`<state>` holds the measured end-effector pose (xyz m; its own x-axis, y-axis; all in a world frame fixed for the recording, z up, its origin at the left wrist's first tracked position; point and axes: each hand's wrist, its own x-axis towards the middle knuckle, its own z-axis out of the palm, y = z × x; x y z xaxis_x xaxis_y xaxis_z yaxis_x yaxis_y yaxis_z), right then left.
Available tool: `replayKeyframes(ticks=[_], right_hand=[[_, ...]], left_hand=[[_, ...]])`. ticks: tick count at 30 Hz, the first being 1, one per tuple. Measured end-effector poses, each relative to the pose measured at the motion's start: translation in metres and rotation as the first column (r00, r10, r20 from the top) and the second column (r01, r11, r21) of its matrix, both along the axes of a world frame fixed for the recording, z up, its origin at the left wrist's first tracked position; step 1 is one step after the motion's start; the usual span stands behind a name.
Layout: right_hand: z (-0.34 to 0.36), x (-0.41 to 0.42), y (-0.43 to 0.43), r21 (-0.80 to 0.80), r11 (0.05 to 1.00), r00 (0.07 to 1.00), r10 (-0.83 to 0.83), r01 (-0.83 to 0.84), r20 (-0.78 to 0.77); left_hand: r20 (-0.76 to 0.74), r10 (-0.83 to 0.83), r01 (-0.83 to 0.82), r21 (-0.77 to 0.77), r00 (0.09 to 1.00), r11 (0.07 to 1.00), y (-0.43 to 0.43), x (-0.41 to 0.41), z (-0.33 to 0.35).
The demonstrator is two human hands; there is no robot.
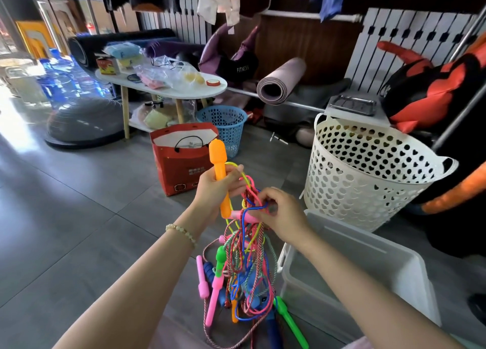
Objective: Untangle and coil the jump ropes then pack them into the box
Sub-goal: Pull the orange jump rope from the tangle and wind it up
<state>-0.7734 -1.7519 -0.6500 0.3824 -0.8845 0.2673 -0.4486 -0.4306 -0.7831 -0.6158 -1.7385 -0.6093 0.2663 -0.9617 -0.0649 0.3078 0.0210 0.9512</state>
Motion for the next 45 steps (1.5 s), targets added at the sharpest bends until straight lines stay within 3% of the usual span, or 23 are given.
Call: replayKeyframes(ticks=[3,10,18,23,27,36,39,42,45], right_hand=[[0.000,-0.002,0.004,0.103,0.992,0.993,0.066,-0.077,0.102],[0.002,-0.011,0.002,0.110,0.994,0.995,0.016,-0.026,0.096],[-0.019,0.006,0.009,0.219,0.975,0.999,-0.043,0.047,-0.024],[-0.016,0.014,0.018,0.088,0.994,0.997,-0.072,0.071,0.011],[-0.014,0.017,0.016,0.008,0.998,0.989,-0.063,0.063,0.136],[-0.015,0.017,0.017,0.322,0.947,0.977,-0.067,-0.001,0.201],[-0.005,0.012,0.014,0.360,0.929,0.964,-0.011,-0.088,0.264],[0.007,0.003,0.007,0.349,0.935,0.918,-0.082,-0.064,0.389],[0.011,0.000,0.007,0.271,0.958,0.930,-0.017,-0.090,0.368]], left_hand=[[-0.027,0.010,-0.010,-0.009,1.000,1.000,0.000,0.004,0.001],[-0.061,0.001,-0.002,-0.006,0.998,1.000,-0.001,0.005,0.002],[-0.137,-0.016,0.016,-0.004,0.990,1.000,-0.001,-0.008,0.002],[-0.189,-0.005,0.007,0.009,0.982,1.000,0.001,-0.011,0.003],[-0.205,-0.021,0.022,0.004,0.979,1.000,0.001,-0.011,0.002],[-0.206,-0.006,0.004,-0.011,0.979,1.000,-0.002,-0.005,0.004],[-0.139,-0.042,0.039,-0.026,0.989,0.999,-0.002,-0.001,0.006],[0.025,-0.143,0.144,-0.043,0.989,0.989,0.000,0.000,0.007],[0.143,-0.216,0.224,-0.041,0.966,0.974,0.002,-0.002,0.007]])
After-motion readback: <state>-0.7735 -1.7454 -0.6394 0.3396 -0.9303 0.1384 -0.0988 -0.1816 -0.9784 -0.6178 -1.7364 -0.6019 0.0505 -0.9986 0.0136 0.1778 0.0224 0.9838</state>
